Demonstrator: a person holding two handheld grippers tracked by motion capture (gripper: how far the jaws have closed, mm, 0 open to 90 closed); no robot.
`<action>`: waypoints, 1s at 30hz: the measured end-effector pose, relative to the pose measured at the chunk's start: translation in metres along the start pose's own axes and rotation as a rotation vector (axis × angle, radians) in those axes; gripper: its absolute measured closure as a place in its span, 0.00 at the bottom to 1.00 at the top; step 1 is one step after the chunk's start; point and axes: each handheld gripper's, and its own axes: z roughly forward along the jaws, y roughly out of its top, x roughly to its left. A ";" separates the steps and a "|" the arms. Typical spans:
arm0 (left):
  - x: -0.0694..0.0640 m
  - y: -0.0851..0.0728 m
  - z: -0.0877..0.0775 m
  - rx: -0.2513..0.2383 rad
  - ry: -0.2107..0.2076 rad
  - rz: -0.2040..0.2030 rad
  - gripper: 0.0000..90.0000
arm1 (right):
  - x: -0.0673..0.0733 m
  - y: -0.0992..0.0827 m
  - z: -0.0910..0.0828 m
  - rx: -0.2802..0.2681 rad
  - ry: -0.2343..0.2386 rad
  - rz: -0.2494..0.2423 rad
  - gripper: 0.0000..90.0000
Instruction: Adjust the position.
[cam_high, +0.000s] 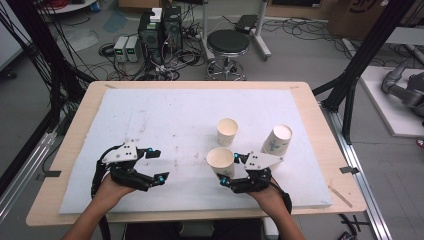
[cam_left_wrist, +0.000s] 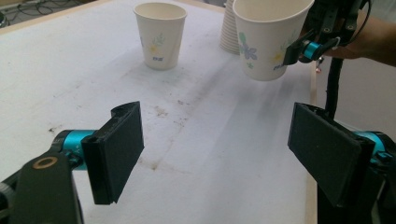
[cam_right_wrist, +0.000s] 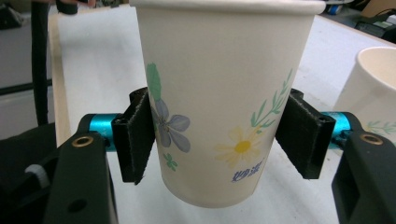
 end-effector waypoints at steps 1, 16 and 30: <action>0.000 -0.002 0.000 -0.004 0.005 0.000 0.20 | 0.000 -0.001 -0.001 -0.010 -0.006 0.005 0.38; 0.007 -0.027 -0.013 -0.106 0.100 -0.030 0.20 | -0.001 -0.009 -0.019 -0.110 -0.114 0.054 0.38; 0.012 -0.037 -0.030 -0.172 0.171 -0.066 0.20 | -0.005 -0.010 -0.022 -0.148 -0.143 0.086 0.37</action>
